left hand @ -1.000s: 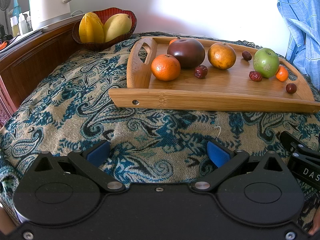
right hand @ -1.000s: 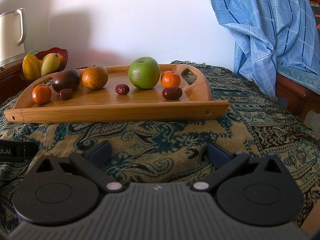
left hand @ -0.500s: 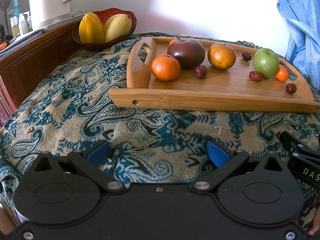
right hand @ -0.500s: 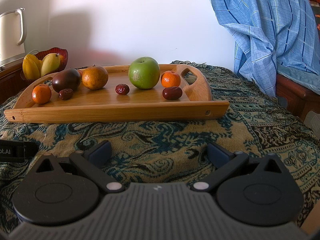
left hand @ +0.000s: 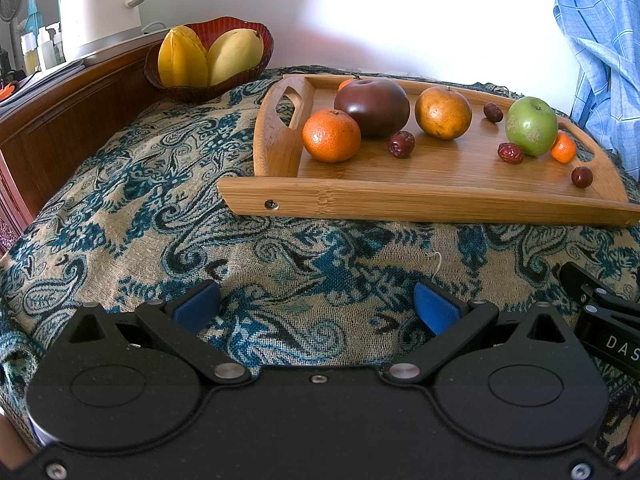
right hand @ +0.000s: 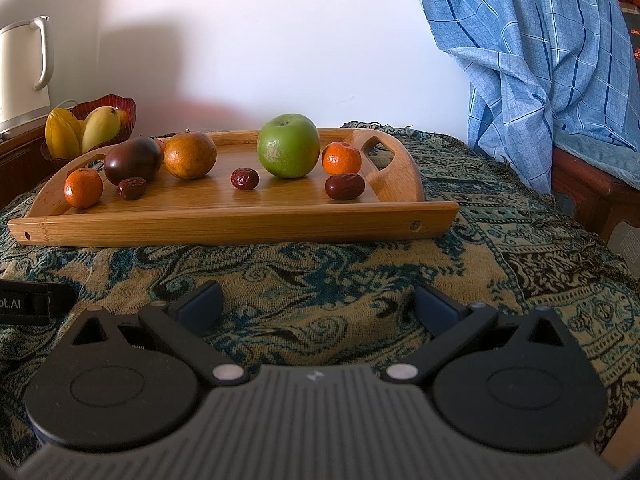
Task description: Organize fruits
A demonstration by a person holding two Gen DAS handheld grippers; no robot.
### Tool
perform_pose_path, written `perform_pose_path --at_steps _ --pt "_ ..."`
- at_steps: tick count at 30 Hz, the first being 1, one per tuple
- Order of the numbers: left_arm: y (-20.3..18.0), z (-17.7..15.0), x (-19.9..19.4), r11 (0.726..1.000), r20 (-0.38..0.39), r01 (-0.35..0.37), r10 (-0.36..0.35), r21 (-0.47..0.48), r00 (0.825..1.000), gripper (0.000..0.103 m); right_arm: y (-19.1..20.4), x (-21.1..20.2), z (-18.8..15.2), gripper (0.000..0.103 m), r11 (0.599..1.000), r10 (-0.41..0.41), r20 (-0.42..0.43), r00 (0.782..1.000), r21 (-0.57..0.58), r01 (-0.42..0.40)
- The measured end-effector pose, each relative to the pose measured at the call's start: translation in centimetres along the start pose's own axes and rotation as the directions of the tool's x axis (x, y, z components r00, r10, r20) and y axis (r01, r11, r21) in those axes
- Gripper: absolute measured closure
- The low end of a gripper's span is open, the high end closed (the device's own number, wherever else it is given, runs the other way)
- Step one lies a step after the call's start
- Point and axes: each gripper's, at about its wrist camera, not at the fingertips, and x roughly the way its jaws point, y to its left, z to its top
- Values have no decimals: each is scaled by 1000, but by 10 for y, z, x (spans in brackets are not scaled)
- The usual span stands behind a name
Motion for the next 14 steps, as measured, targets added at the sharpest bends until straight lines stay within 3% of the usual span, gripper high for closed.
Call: perform_pose_path --at_steps 14 --pt "1 1 1 1000 10 6 -6 4 1000 0 0 2 0 0 1000 10 3 1000 2 -10"
